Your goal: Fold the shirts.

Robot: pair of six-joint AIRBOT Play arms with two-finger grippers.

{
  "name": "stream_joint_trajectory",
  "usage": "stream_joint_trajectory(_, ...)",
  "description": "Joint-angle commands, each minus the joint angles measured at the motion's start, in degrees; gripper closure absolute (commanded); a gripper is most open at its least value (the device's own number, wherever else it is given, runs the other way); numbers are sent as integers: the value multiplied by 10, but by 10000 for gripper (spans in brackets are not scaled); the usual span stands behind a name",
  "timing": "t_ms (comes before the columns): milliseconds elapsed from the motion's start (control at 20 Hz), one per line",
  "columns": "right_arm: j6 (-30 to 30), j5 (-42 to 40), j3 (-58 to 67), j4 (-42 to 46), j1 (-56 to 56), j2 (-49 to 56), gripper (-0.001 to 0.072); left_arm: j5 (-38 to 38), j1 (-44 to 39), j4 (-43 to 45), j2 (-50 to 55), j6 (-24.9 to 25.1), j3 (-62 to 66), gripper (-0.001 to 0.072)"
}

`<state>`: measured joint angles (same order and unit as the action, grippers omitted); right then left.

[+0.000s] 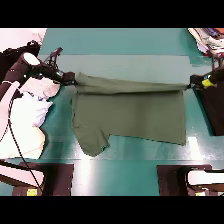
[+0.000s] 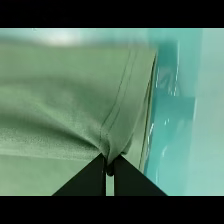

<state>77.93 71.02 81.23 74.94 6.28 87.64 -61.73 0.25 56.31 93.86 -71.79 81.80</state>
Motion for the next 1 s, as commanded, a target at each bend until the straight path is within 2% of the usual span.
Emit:
stream_joint_trajectory(0,0,-21,-80,-5,-1,-30,693,12,-7,33,0,-25,-22,682)
stream_joint_trajectory(50,0,-25,-91,-5,-1,-38,667,0,-2,33,0,-38,-19,602)
stream_joint_trajectory(100,1,-26,-97,-4,-1,-46,465,-18,4,33,0,-50,-17,326)
stream_joint_trajectory(150,5,-23,-97,-3,0,-56,320,-44,14,33,-2,-63,-16,223)
stream_joint_trajectory(300,5,-6,-97,-4,16,-108,324,-120,36,40,-31,-64,-33,221)
stream_joint_trajectory(400,5,31,-97,-4,32,-146,325,-113,35,77,-92,-73,-98,221)
stream_joint_trajectory(500,4,78,-97,-4,47,-174,324,-100,34,77,-165,-89,-193,220)
stream_joint_trajectory(650,4,102,-97,-4,60,-204,325,-100,30,76,-272,-93,-354,221)
stream_joint_trajectory(800,4,102,-97,-4,60,-221,325,-93,30,28,-349,-92,-494,221)
stream_joint_trajectory(950,4,107,-97,-4,60,-227,324,-55,30,-34,-378,-81,-572,221)
